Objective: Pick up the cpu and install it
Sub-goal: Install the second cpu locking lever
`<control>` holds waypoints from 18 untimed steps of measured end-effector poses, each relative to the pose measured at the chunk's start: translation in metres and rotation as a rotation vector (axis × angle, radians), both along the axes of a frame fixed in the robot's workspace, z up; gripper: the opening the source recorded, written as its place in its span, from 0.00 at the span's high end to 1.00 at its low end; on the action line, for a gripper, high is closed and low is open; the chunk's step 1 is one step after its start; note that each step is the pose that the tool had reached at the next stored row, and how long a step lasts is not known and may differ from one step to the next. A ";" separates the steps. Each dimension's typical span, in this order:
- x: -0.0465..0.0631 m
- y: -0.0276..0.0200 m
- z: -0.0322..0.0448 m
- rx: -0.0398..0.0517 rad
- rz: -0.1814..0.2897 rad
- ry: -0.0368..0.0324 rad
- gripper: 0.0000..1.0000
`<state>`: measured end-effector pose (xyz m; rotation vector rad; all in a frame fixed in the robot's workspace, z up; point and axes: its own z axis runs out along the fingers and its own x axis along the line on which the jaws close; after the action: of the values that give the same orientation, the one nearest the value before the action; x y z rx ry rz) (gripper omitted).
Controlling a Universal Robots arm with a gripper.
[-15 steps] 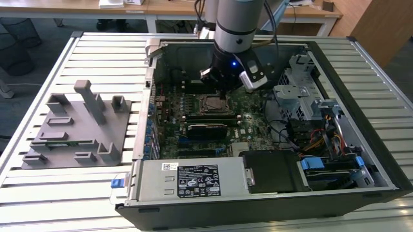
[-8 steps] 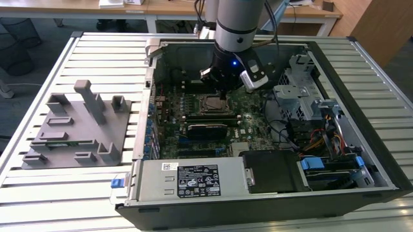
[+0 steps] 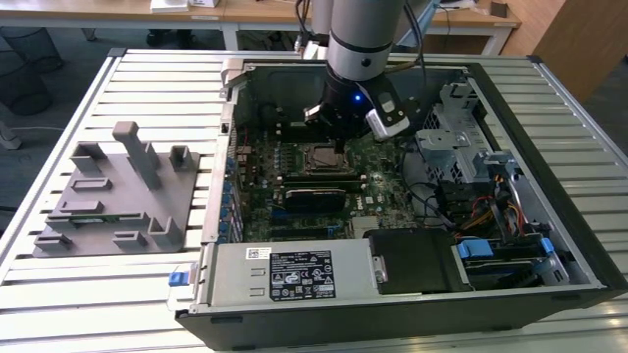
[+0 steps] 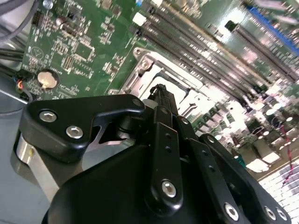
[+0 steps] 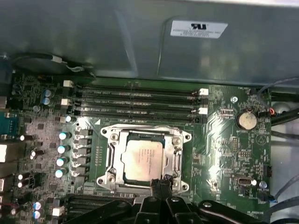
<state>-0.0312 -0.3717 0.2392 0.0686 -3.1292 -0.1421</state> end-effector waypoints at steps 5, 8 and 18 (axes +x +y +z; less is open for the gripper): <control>-0.001 -0.0138 -0.0007 0.0009 0.000 -0.0001 0.89; -0.001 -0.0178 -0.0008 0.0014 0.000 0.0054 0.89; -0.008 -0.0202 -0.0072 0.0019 0.000 0.0302 0.89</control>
<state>-0.0389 -0.3920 0.2320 0.0658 -3.0990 -0.1447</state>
